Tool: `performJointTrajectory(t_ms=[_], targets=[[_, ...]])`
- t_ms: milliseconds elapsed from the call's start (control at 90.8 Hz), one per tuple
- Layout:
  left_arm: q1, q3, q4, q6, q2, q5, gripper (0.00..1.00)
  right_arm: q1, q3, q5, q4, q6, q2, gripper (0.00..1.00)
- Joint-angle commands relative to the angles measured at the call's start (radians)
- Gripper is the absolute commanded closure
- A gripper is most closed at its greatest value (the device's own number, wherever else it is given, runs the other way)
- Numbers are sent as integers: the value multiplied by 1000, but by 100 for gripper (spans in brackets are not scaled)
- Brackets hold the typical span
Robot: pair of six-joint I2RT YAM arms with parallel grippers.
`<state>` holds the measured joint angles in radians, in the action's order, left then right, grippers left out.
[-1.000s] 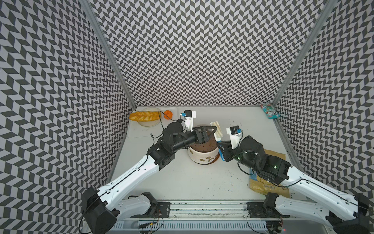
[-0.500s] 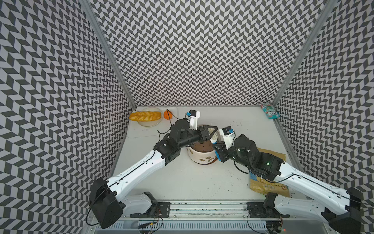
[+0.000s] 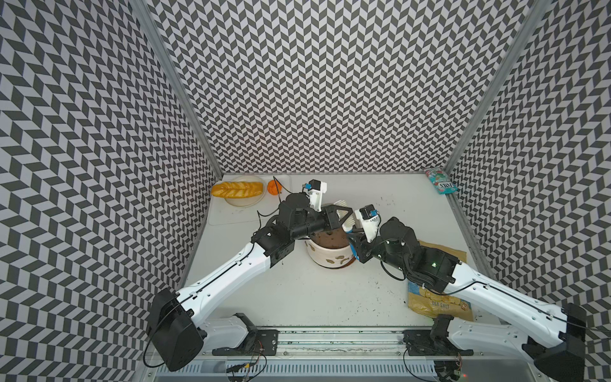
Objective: Scrub the dried mud off the ceramic pot
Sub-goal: Pick up the brush from the center of the board.
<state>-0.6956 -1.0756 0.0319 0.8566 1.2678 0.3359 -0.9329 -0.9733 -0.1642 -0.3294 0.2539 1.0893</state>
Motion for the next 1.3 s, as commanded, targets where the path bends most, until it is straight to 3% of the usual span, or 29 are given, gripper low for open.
performJointTrajectory(t_ms=[0, 220, 375, 507, 859, 1058, 1069, 1091, 1289], targets=[[44, -22, 4, -2, -3, 15, 74, 2, 11, -4, 87, -36, -2, 62], [126, -15, -14, 59, 2, 80, 75, -3, 46, -6, 135, -138, -25, 33], [142, -24, -7, 127, 0, 62, 75, -56, 111, -176, 231, -198, -45, 25], [143, -22, -18, 211, -8, 42, 75, -103, 144, -354, 301, -246, -30, 25], [145, -51, 13, 250, 1, 22, 74, -210, 135, -665, 386, -396, 98, 28], [144, -47, 2, 263, 10, 42, 74, -242, 97, -665, 399, -396, 182, 28], [143, -46, 3, 263, 9, 42, 74, -246, 94, -790, 406, -439, 185, 34], [143, -47, 5, 260, 8, 40, 74, -249, 91, -830, 412, -458, 191, 39], [141, -33, 7, 257, 5, 44, 74, -252, 72, -923, 446, -512, 252, 62]])
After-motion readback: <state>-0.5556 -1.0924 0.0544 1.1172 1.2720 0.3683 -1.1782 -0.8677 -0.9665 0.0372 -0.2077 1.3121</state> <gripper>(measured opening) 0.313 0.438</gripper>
